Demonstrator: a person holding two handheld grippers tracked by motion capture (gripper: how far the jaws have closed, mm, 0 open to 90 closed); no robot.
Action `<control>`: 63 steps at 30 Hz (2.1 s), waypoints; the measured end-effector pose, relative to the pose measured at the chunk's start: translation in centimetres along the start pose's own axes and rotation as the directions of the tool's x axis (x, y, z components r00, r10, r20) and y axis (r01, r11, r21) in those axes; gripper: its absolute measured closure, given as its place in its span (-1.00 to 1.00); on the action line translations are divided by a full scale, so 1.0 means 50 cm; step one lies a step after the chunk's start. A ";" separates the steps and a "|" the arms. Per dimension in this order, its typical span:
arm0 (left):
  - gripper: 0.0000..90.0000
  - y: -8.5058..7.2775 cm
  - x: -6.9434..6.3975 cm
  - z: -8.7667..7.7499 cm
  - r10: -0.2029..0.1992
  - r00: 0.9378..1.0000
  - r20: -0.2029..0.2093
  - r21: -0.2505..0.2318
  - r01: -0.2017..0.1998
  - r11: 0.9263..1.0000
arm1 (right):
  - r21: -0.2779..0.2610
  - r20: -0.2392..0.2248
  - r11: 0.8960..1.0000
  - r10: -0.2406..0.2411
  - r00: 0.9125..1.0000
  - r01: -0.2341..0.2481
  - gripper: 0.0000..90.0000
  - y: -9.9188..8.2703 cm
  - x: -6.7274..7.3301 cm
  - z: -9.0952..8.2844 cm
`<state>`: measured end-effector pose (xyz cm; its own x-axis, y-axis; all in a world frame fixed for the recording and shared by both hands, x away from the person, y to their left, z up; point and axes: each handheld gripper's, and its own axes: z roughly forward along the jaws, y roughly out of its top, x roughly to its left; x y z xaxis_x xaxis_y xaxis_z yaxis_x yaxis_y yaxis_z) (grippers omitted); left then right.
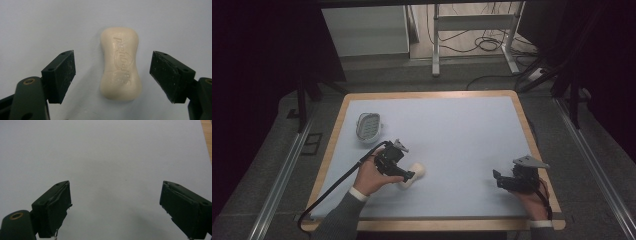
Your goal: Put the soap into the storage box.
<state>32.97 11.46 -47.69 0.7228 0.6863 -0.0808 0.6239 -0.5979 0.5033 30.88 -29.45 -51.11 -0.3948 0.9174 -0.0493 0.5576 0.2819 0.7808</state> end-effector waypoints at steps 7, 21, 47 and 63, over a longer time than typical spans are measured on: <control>-0.51 0.009 -0.006 0.029 0.007 1.000 0.008 0.043 -0.008 0.999 | 0.005 -0.001 1.000 -0.003 1.000 0.003 -0.78 -0.001 0.000 0.001; -0.44 0.010 -0.005 0.069 0.006 1.000 -0.014 0.118 -0.004 0.993 | 0.013 0.001 1.000 -0.002 1.000 0.002 -0.78 -0.004 0.000 0.005; 0.10 0.005 -0.005 0.050 0.035 0.999 -0.002 0.105 -0.035 0.994 | 0.000 0.012 1.000 0.006 1.000 -0.006 -0.78 -0.004 -0.006 0.000; 0.10 0.010 0.022 0.008 0.016 1.000 0.008 0.061 -0.016 0.998 | 0.001 0.016 1.000 0.007 1.000 -0.007 -0.78 -0.005 -0.007 0.000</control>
<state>34.18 11.75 -47.86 0.7348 0.6736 -0.0795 0.6291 -0.6331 0.4511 30.90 -29.84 -51.28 -0.3794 0.9237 -0.0540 0.5611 0.2760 0.7804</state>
